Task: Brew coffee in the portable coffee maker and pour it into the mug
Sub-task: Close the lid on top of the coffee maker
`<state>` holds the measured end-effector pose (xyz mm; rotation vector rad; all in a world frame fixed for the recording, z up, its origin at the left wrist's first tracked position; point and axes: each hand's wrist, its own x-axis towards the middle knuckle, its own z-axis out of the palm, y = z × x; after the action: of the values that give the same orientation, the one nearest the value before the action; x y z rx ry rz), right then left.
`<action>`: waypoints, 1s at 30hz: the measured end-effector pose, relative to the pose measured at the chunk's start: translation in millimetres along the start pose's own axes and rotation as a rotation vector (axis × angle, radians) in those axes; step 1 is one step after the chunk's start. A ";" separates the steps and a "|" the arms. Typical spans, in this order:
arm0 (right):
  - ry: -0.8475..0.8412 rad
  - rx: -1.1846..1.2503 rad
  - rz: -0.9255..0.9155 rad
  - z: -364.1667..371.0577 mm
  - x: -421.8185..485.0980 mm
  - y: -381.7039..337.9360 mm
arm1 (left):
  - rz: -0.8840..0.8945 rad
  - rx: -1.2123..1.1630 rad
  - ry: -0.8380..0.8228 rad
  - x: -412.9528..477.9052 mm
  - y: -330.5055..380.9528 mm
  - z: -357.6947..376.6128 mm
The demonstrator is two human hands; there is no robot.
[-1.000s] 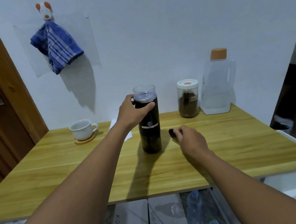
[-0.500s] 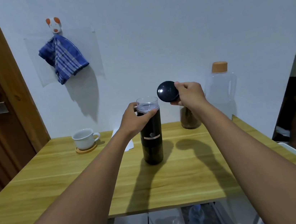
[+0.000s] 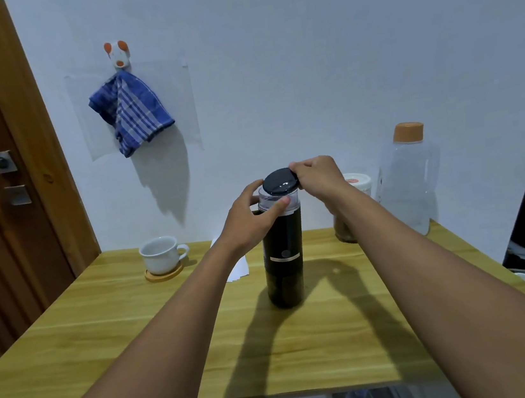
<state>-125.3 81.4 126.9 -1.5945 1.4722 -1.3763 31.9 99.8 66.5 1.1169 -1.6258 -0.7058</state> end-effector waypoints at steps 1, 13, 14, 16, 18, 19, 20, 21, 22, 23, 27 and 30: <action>0.009 -0.023 -0.002 1.9 -1.5 1.2 | 0.003 0.002 0.007 0.1 -0.4 -0.2; -0.035 -0.123 -0.039 8.1 -1.3 15.0 | 0.000 -0.048 0.038 -1.4 -2.1 -1.7; -0.047 -0.105 -0.032 7.9 -0.8 16.4 | -0.002 -0.049 0.037 -1.3 -2.5 -2.0; -0.063 -0.071 -0.019 7.0 0.2 18.2 | -0.001 -0.047 0.032 -1.3 -4.0 -2.1; -0.076 -0.041 -0.007 6.4 1.6 19.5 | -0.001 -0.045 0.030 -0.7 -5.4 -2.4; -0.082 -0.032 -0.008 6.3 2.2 19.9 | -0.005 -0.049 0.031 -0.3 -5.6 -2.8; -0.082 -0.028 -0.012 6.3 2.7 19.7 | -0.011 -0.055 0.030 0.5 -5.3 -3.2; -0.077 -0.022 -0.020 6.1 3.1 19.0 | -0.020 -0.062 0.028 1.1 -4.9 -3.8; -0.072 -0.014 -0.031 5.6 3.4 18.0 | -0.027 -0.068 0.025 1.8 -4.4 -4.2; -0.071 0.001 -0.043 4.8 4.0 17.0 | -0.033 -0.073 0.023 2.7 -3.6 -4.8; -0.087 0.018 -0.056 2.5 7.1 15.7 | -0.047 -0.091 0.023 3.6 -2.7 -5.3; -0.094 0.001 -0.058 3.6 8.6 17.7 | -0.045 -0.100 0.031 4.0 -2.5 -4.3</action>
<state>-129.6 68.3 112.4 -1.6891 1.3805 -1.3151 36.5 95.4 67.5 1.0900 -1.5270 -0.7865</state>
